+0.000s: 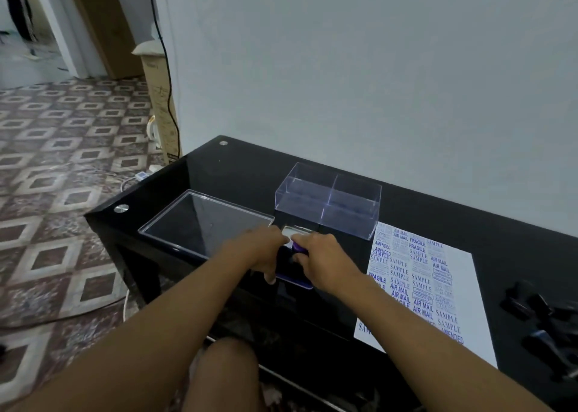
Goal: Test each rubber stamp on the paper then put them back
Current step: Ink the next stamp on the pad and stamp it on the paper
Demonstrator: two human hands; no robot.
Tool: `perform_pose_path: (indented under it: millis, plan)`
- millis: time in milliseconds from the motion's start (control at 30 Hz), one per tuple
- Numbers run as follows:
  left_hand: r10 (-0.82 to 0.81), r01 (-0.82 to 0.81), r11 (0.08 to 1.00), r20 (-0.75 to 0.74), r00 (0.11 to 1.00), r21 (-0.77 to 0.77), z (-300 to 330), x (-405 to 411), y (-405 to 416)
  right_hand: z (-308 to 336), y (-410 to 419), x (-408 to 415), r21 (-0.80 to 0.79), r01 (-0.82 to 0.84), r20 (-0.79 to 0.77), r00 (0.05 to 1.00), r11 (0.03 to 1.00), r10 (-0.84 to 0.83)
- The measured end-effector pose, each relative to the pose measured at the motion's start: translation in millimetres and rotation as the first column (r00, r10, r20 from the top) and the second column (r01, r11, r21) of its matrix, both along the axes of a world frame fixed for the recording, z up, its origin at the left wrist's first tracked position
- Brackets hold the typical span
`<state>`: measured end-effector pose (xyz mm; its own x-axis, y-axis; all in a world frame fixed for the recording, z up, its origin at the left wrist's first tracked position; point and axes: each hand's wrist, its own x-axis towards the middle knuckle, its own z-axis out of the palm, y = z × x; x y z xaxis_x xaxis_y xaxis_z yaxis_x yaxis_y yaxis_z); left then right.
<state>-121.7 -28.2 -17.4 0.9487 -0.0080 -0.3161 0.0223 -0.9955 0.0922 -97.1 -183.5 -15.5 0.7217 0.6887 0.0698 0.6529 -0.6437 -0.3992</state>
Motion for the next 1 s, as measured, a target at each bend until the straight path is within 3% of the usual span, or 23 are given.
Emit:
perform_pose_path:
  millis: [100,500,800,1000]
  plan:
    - [-0.004,0.004,1.000,0.006,1.000,-0.019,-5,1,3,-3,1,-3,-0.098,-0.025,0.048,0.998,0.995,0.030]
    - [0.028,-0.028,1.000,-0.008,1.000,-0.001,-5,11,5,-12,10,24,-0.105,-0.038,0.078,0.996,0.994,0.047]
    - [0.042,-0.041,0.999,0.015,0.999,-0.030,-7,10,4,-37,-5,-10,0.039,-0.069,0.123,0.990,0.997,0.063]
    - [0.045,-0.045,0.999,0.019,0.999,-0.012,-7,6,0,-22,6,16,0.041,-0.026,0.053,0.998,0.999,0.024]
